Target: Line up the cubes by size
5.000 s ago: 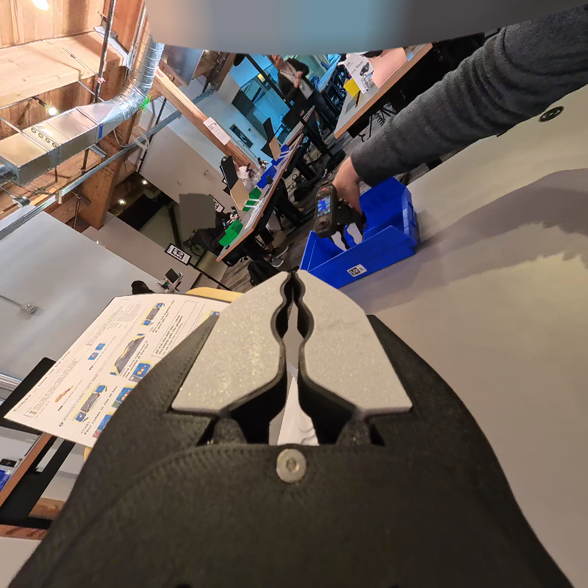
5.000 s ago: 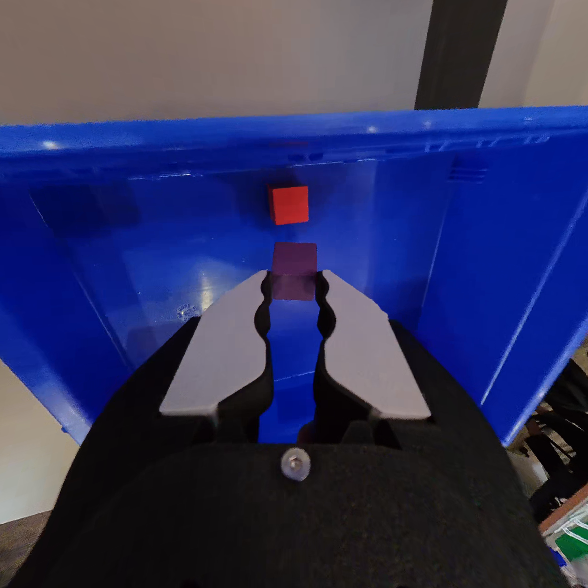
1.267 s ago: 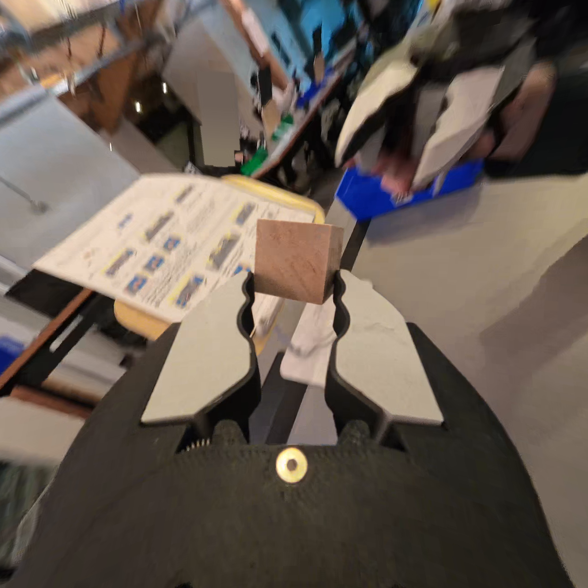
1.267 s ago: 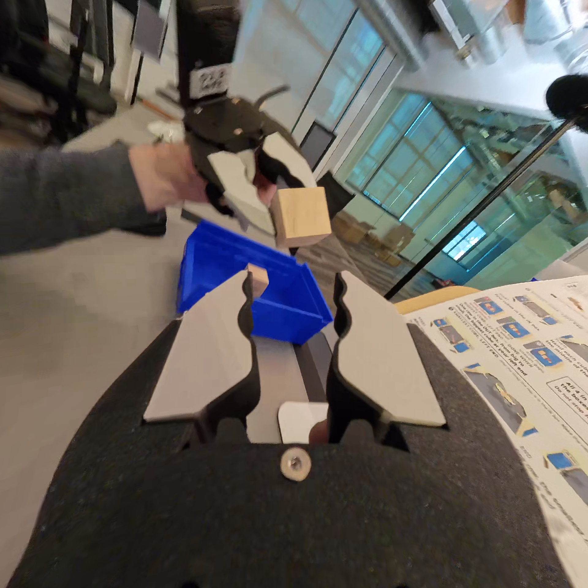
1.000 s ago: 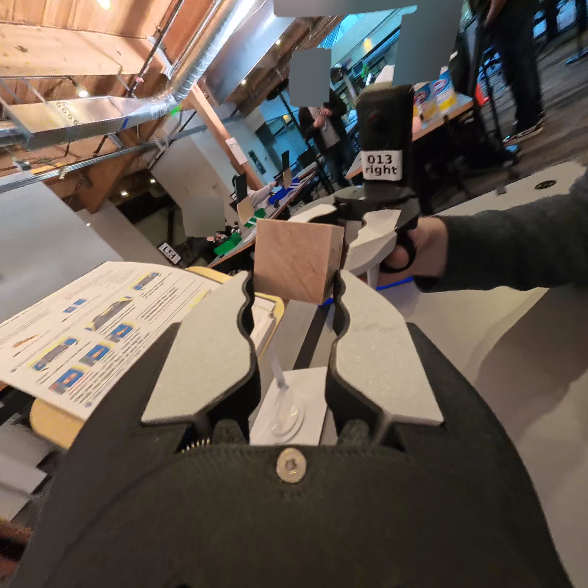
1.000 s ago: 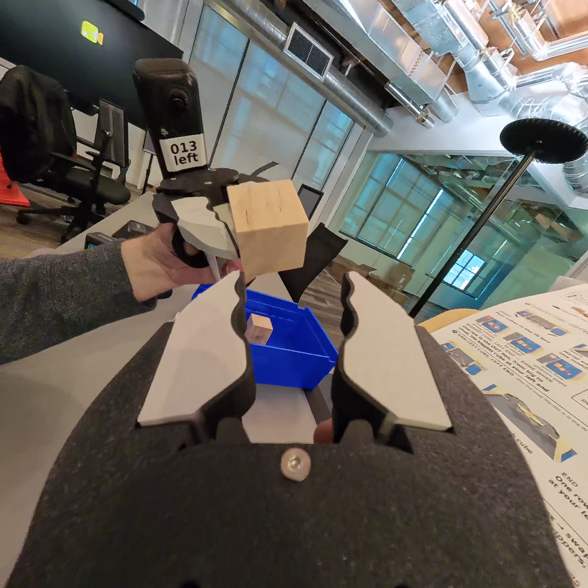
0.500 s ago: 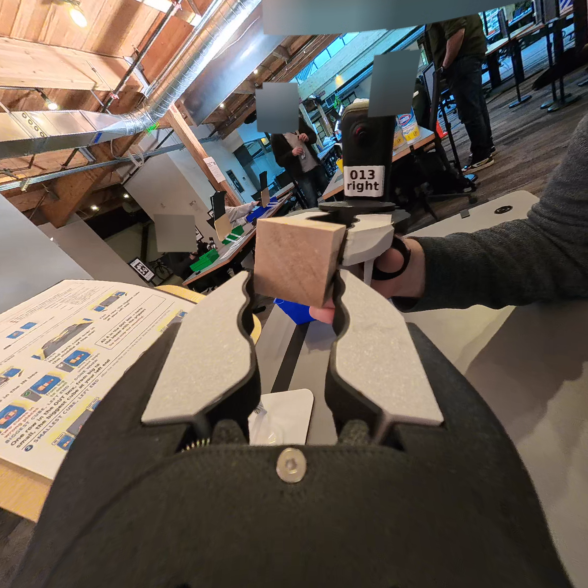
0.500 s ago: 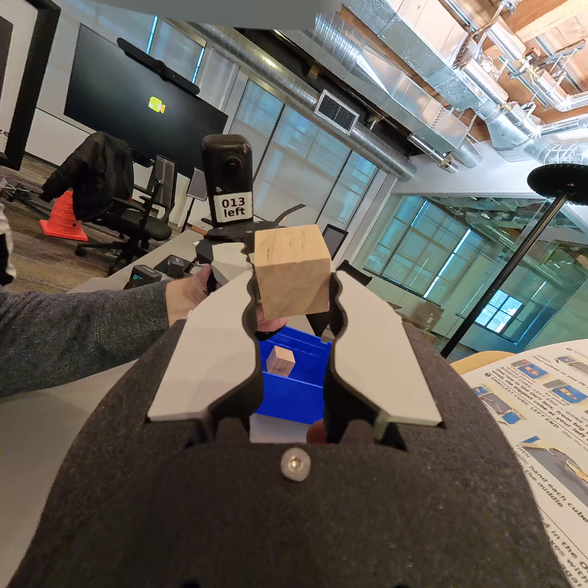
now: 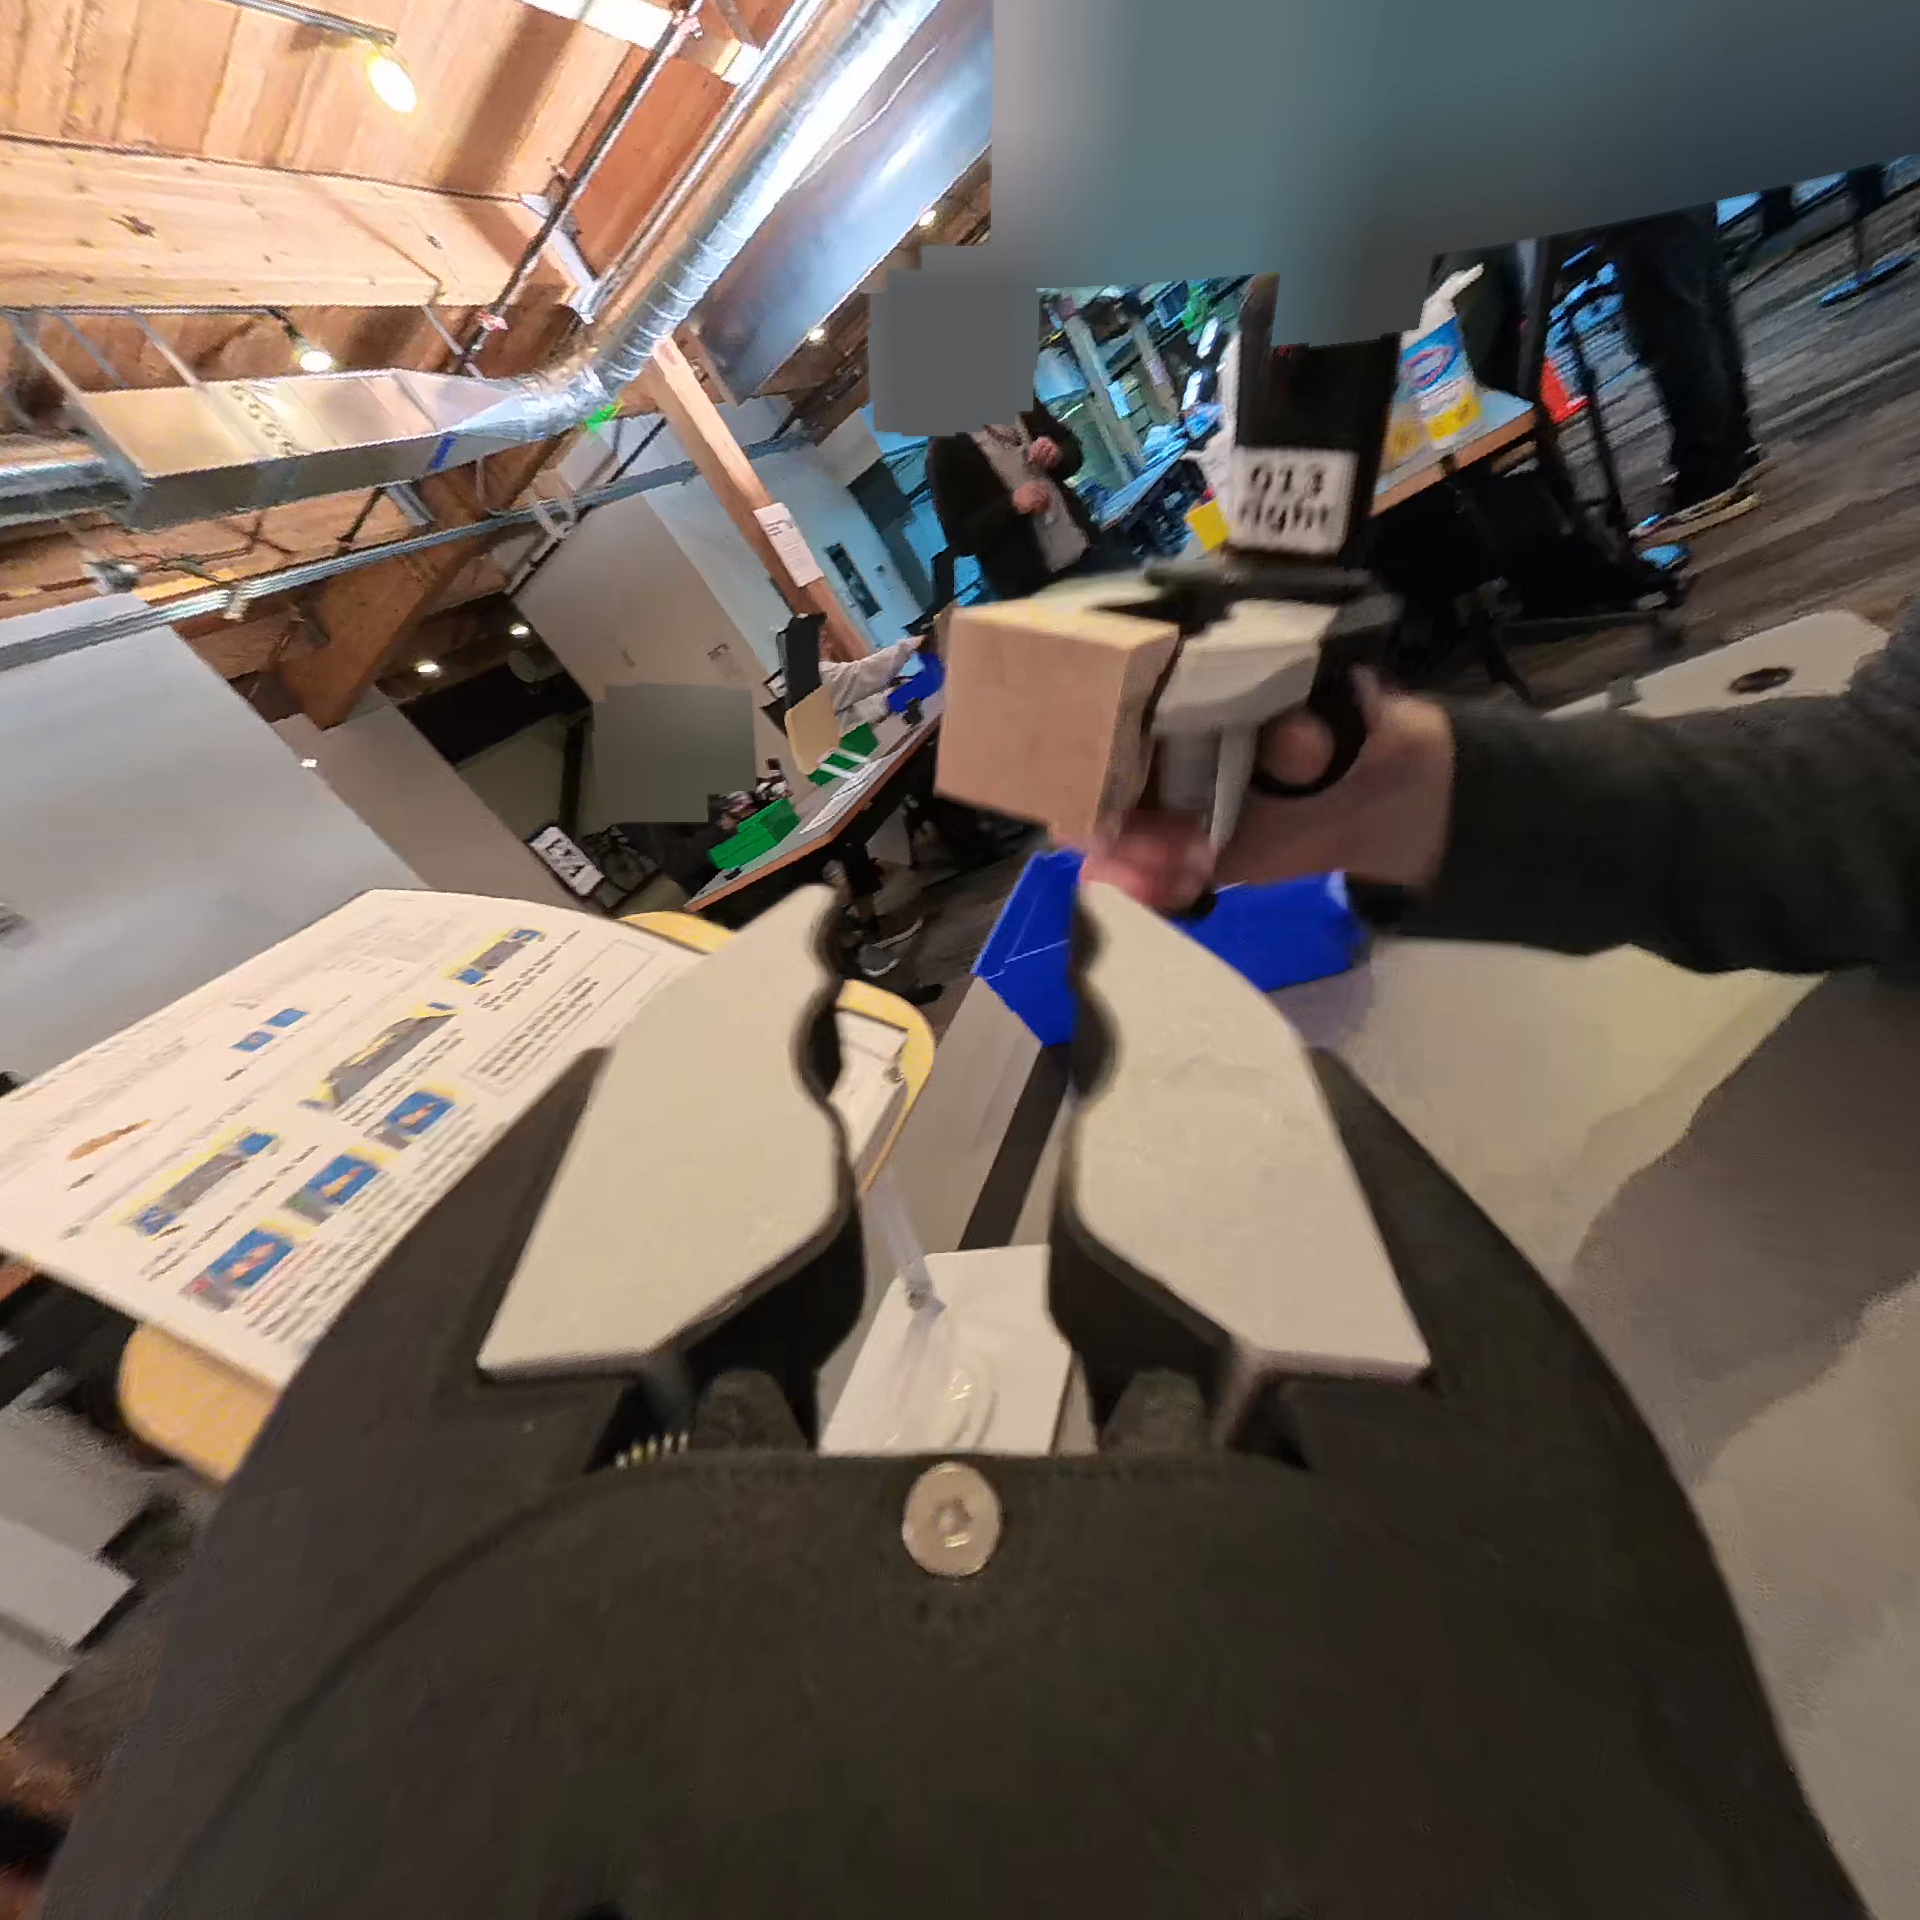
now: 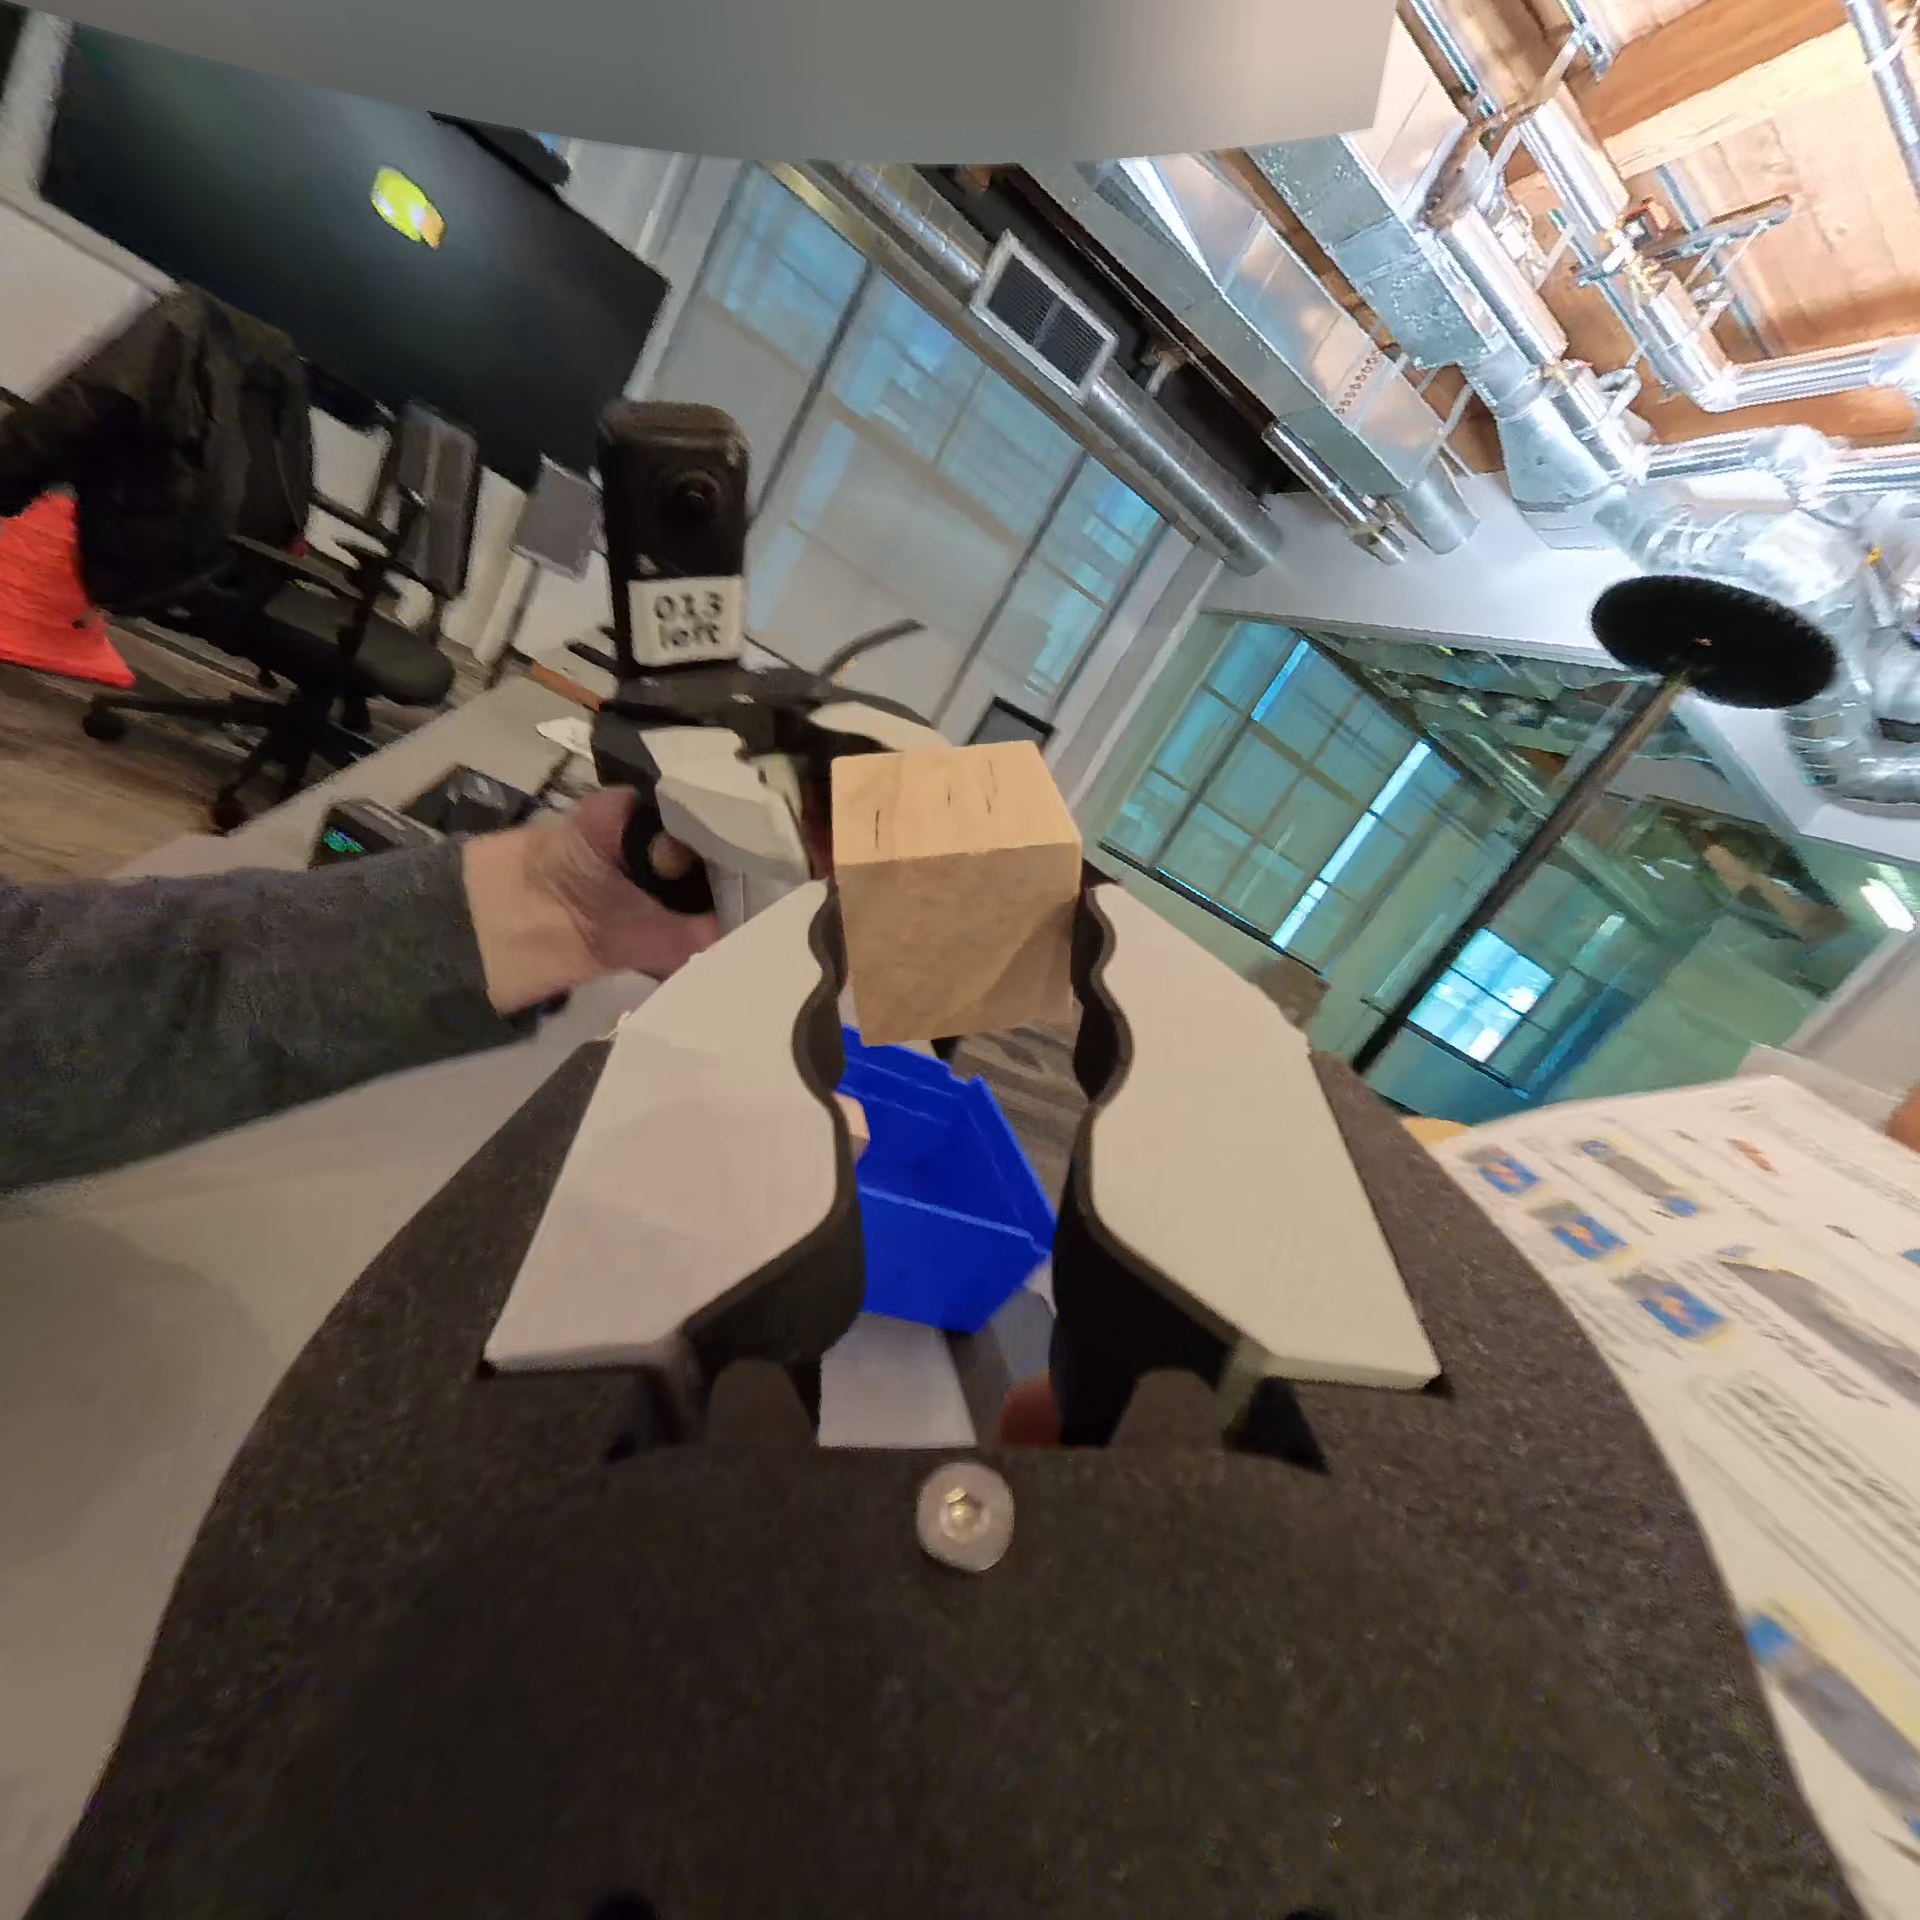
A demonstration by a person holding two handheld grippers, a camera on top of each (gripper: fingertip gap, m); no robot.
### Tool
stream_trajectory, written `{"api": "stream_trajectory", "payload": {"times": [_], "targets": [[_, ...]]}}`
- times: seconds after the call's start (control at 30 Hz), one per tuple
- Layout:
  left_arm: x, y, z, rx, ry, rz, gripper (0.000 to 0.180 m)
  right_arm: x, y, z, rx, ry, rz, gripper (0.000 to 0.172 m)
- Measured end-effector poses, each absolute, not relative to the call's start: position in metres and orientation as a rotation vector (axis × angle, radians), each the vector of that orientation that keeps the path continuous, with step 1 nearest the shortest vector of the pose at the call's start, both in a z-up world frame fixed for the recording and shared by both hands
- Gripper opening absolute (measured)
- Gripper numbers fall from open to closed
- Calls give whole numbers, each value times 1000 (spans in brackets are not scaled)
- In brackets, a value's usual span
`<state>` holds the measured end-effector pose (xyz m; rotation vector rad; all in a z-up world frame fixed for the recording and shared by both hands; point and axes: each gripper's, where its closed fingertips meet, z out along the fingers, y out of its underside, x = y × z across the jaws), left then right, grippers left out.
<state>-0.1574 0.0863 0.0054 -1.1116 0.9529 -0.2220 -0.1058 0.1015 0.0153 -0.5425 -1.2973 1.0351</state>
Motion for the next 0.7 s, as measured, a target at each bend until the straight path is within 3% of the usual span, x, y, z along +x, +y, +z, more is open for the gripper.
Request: {"api": "stream_trajectory", "payload": {"times": [0.07, 0.23, 0.47, 0.7], "targets": [[-172, 82, 8, -1107, 939, -176, 0, -80, 122, 20, -594, -1296, 912, 41], [-199, 71, 19, -1092, 880, -149, 0, 14, 201, 0, -799, -1417, 529, 41], [-199, 70, 17, -1117, 890, -110, 0, 163, 336, -87, -1300, -1766, -213, 42], [-184, 75, 8, -1145, 949, -99, 0, 225, 397, -180, -1602, -2054, -315, 42]]}}
